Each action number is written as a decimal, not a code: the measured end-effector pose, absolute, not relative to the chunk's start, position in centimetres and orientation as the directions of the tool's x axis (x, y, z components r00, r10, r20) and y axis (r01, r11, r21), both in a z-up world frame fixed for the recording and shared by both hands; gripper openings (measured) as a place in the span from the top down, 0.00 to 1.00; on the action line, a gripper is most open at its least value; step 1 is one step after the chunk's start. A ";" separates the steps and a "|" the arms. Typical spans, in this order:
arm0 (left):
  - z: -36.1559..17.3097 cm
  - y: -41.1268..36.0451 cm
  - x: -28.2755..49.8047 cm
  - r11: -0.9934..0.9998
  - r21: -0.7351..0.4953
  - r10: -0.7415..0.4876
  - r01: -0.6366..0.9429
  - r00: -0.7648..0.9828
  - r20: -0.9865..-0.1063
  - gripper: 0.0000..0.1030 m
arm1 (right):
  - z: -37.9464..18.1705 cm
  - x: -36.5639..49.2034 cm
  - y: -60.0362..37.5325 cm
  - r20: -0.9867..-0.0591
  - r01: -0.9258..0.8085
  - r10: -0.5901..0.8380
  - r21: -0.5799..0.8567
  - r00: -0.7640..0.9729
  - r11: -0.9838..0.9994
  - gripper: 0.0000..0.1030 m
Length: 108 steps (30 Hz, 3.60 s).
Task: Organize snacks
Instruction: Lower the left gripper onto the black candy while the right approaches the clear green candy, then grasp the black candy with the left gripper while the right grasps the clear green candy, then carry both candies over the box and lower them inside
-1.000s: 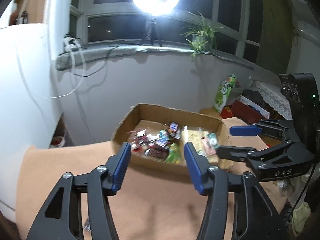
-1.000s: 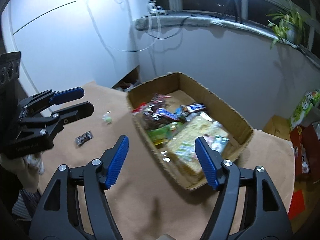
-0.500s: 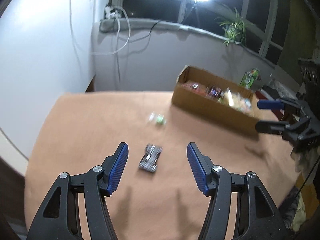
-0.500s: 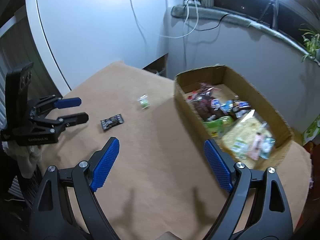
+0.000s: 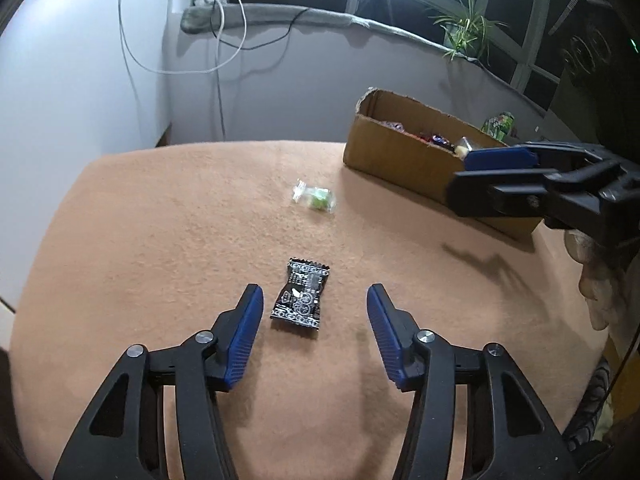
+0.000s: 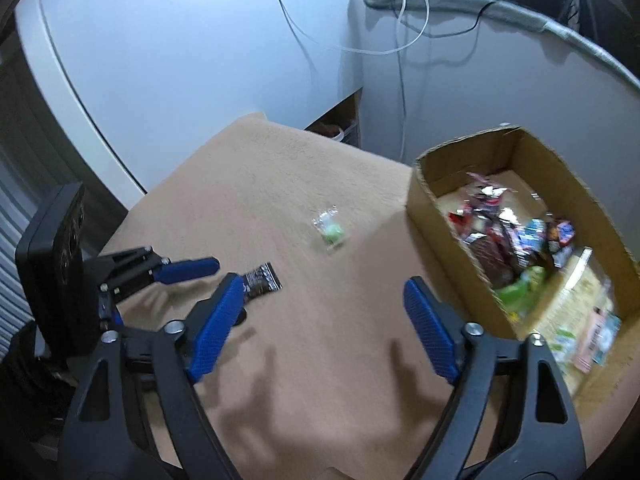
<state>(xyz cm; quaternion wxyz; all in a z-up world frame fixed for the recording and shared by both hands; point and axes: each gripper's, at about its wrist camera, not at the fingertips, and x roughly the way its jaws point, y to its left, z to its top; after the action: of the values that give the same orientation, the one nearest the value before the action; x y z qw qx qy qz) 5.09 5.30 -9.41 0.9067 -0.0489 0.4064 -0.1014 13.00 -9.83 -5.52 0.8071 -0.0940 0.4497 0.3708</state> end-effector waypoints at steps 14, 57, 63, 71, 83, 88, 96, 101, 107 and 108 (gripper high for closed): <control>-10.5 6.6 6.2 0.964 -0.229 -0.264 0.137 0.624 -0.736 0.56 | -10.3 16.8 -4.0 -0.857 -0.680 0.428 0.133 0.287 0.722 0.47; -10.2 6.5 6.6 0.981 -0.172 -0.185 0.085 0.647 -0.739 0.76 | -7.4 14.2 -7.3 -0.812 -0.675 0.453 0.103 0.367 0.731 0.78; -7.5 5.5 6.7 0.979 -0.182 -0.197 0.097 0.699 -0.687 0.76 | -5.0 13.0 -10.3 -0.772 -0.664 0.486 0.114 0.409 0.739 0.78; -3.3 2.0 8.7 0.974 -0.153 -0.226 0.167 0.755 -0.615 0.76 | -3.3 12.8 -14.8 -0.741 -0.615 0.482 0.119 0.468 0.779 0.78; -1.3 -3.5 12.7 0.958 -0.098 -0.272 0.268 0.752 -0.600 0.76 | -2.0 16.7 -22.0 -0.732 -0.508 0.418 0.114 0.538 0.854 0.78; -0.5 -4.9 15.1 0.952 -0.106 -0.294 0.289 0.757 -0.584 0.76 | -2.1 18.3 -23.7 -0.733 -0.476 0.398 0.115 0.552 0.872 0.78; -1.1 -7.0 17.8 0.945 -0.125 -0.317 0.303 0.747 -0.584 0.76 | -3.2 20.9 -25.5 -0.732 -0.430 0.394 0.153 0.555 0.890 0.78; -2.4 -7.5 18.8 0.942 -0.154 -0.331 0.299 0.739 -0.587 0.76 | -3.9 21.8 -25.7 -0.747 -0.422 0.378 0.144 0.547 0.895 0.78; -2.9 -7.9 19.2 0.942 -0.145 -0.328 0.304 0.730 -0.600 0.76 | -4.4 22.3 -25.6 -0.755 -0.416 0.366 0.136 0.545 0.899 0.78; -2.9 -8.0 19.2 0.942 -0.143 -0.326 0.302 0.731 -0.599 0.76 | -4.5 22.3 -25.5 -0.756 -0.415 0.365 0.136 0.544 0.899 0.78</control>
<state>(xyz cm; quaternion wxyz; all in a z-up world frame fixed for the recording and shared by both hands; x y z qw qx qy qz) 19.19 -7.96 -2.90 0.9302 -0.0181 0.3253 -0.1688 22.30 -25.48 -4.50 0.8781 -0.0296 0.4228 0.2223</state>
